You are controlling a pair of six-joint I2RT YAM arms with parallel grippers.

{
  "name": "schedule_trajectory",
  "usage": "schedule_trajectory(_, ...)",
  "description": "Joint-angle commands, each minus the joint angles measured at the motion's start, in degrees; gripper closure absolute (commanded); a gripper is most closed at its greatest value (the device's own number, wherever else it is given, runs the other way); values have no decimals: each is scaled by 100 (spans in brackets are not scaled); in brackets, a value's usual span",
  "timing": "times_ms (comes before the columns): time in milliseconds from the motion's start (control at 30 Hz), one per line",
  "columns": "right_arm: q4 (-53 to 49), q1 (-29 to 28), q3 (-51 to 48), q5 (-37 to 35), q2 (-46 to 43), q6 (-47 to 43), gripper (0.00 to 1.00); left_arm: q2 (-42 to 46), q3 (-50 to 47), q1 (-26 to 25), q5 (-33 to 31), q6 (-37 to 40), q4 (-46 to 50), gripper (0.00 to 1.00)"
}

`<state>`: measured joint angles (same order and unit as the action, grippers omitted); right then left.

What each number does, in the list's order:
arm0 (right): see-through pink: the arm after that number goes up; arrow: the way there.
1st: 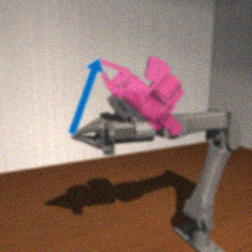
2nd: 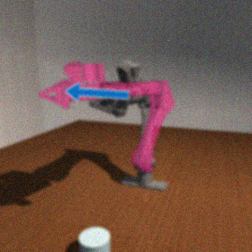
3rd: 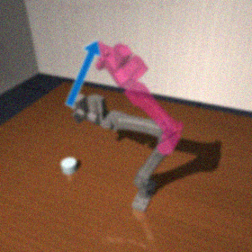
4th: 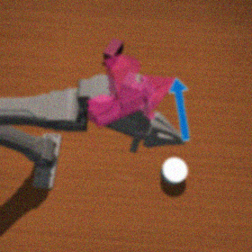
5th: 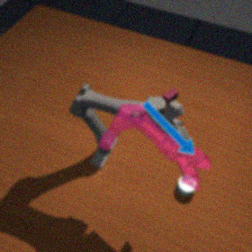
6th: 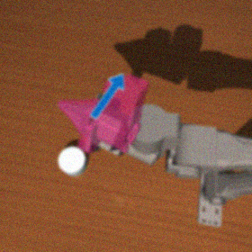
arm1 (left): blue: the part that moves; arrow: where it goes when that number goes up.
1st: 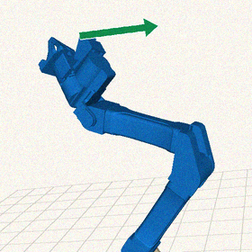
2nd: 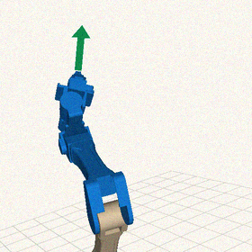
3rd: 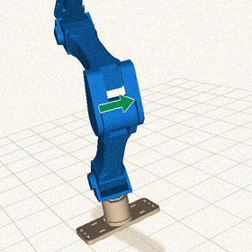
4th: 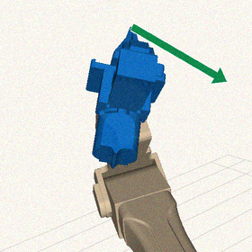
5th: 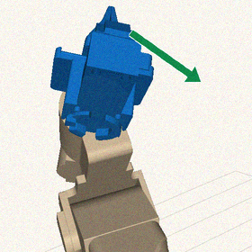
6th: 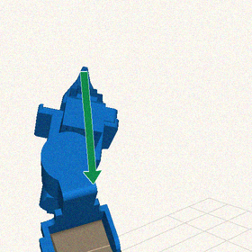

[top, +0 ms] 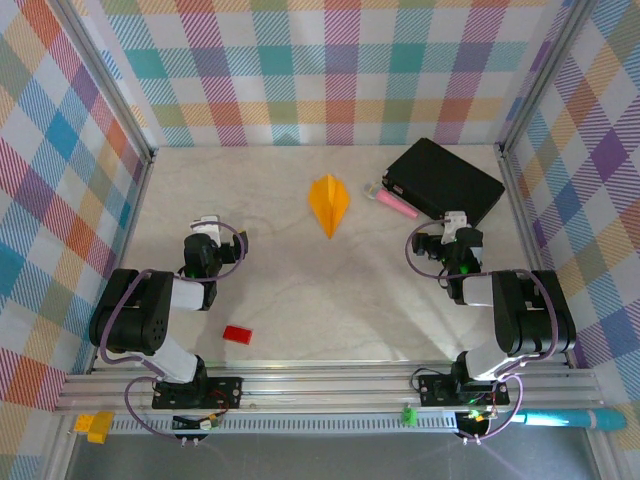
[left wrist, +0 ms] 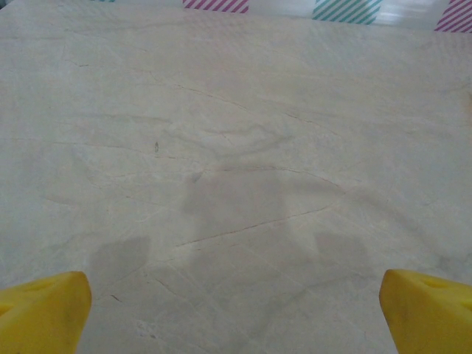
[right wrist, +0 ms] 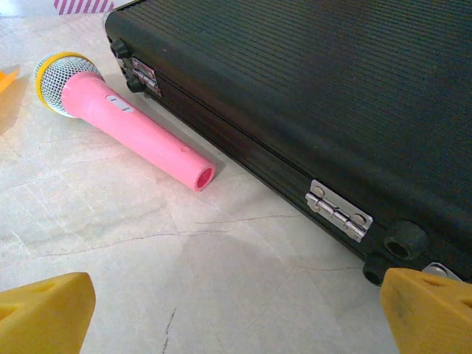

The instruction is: Fold a paper plane with a square sheet of paper (pick it up from the middle)

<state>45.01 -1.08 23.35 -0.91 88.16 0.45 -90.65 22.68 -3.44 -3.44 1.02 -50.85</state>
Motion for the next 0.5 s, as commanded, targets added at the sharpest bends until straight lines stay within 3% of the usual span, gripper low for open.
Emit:
schedule_trajectory(0, 236, 38, 64, 126, 35, 24, 1, -30, 97, 31, 103, 110, 90, 0)
schedule_trajectory(467, 301, 39, 15, 110, 2, 2, 1, -52, 116, 28, 186, 142, 128, 0)
